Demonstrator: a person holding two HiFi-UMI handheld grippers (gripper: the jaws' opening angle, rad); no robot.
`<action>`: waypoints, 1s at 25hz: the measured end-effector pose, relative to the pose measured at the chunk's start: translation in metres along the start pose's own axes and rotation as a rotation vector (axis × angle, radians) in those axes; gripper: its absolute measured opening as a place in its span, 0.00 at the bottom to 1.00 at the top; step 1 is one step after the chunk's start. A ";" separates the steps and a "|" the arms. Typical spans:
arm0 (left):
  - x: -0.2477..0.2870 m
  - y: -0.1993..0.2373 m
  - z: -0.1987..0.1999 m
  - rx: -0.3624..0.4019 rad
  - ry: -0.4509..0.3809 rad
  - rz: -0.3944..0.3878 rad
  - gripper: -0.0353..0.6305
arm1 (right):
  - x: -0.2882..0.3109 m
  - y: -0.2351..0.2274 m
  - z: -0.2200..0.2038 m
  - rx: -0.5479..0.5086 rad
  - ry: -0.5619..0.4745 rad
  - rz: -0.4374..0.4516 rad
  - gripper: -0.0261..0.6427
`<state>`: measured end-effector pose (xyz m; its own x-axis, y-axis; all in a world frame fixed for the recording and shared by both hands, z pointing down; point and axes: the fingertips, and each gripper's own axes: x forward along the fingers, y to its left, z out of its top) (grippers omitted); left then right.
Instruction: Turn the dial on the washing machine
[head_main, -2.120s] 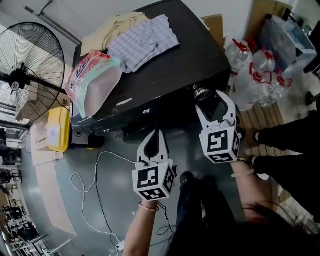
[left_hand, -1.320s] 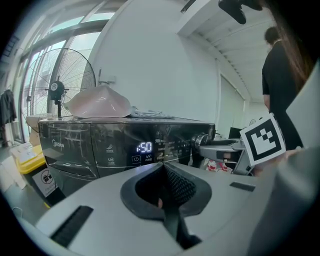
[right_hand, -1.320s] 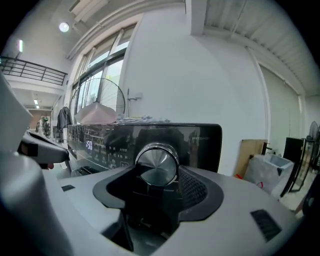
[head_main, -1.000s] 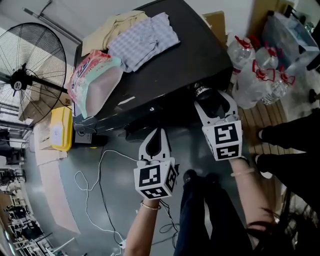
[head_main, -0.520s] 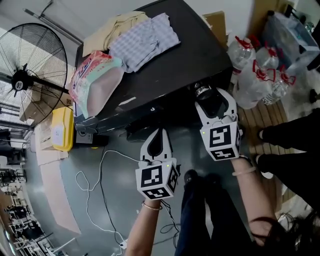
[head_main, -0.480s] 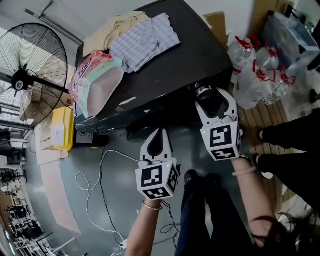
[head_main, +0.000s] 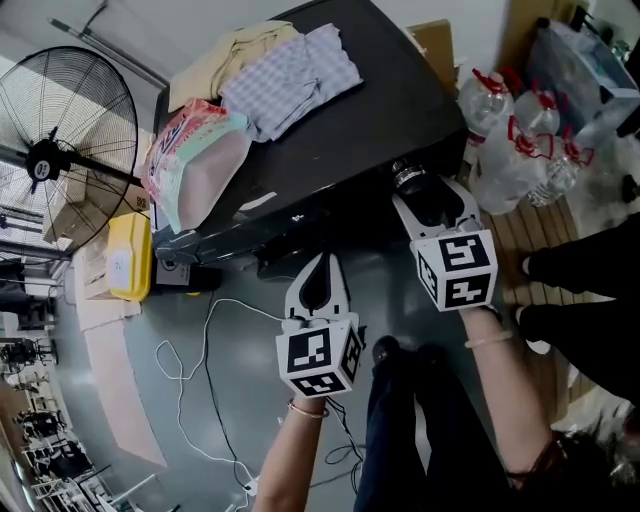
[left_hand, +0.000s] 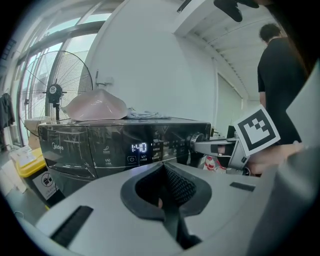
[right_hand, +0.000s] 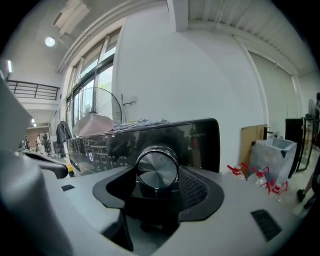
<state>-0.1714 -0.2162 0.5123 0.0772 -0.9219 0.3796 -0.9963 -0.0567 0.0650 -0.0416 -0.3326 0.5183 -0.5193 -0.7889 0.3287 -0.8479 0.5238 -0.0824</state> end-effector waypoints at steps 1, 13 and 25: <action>0.000 -0.001 0.000 0.001 0.001 -0.002 0.07 | 0.000 0.000 0.000 0.023 -0.002 0.004 0.47; 0.004 -0.009 -0.001 0.021 0.000 -0.021 0.07 | -0.001 0.003 0.005 -0.150 -0.001 -0.023 0.50; 0.009 -0.014 -0.001 0.009 -0.001 -0.032 0.08 | 0.000 0.002 0.000 -0.102 -0.005 -0.001 0.47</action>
<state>-0.1566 -0.2236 0.5161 0.1088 -0.9199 0.3768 -0.9936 -0.0894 0.0687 -0.0435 -0.3318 0.5180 -0.5190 -0.7908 0.3243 -0.8333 0.5526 0.0140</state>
